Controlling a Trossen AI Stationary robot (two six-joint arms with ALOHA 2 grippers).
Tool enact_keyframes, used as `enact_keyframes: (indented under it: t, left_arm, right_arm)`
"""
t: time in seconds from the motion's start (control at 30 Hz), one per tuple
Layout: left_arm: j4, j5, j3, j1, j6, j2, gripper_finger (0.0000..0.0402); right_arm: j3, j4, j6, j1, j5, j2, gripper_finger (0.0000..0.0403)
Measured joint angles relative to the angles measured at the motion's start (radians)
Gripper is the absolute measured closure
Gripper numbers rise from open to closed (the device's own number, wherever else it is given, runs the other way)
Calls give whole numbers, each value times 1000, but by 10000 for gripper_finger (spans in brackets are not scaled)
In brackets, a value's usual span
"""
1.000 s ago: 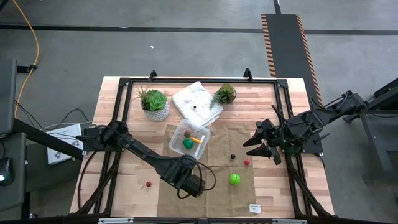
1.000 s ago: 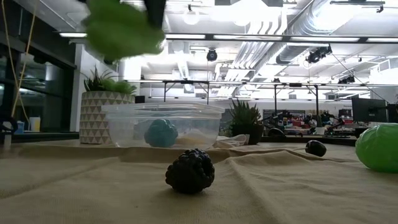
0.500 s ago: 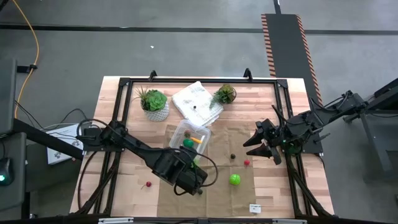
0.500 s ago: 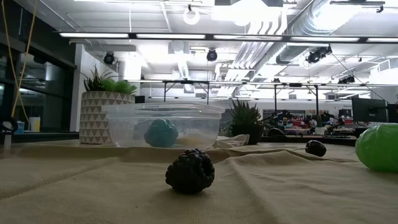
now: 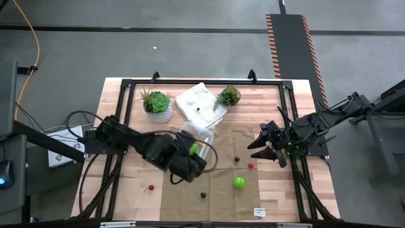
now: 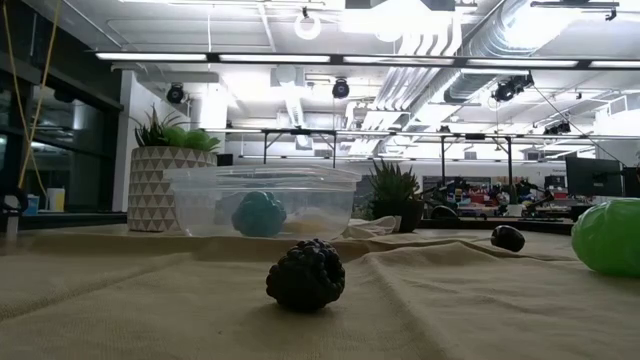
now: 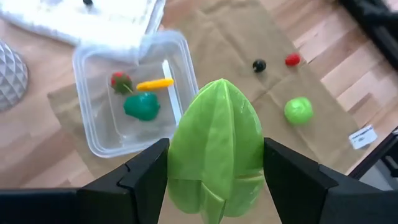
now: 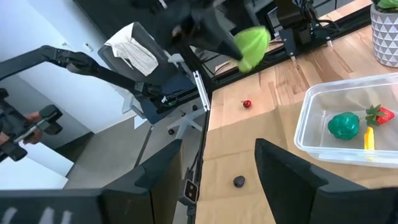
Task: Pick and placing Produce into tupperware
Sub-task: Put the green starfruit into transparent bin
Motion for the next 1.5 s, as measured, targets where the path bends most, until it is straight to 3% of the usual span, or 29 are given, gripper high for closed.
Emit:
enact_keyframes:
  t: [0.47,0.87,1.17,1.5]
  left_arm:
    - [1,-11,0,82,229,-195,175]
    - [3,-19,-40,197,489,-437,174]
    - [32,26,-328,225,526,-643,174]
    - [490,170,-847,225,614,-902,174]
  right_arm:
    - [0,44,9,0,10,0,213]
    - [0,146,31,0,202,0,213]
    - [0,202,32,0,367,0,213]
    - [0,247,34,0,464,1,213]
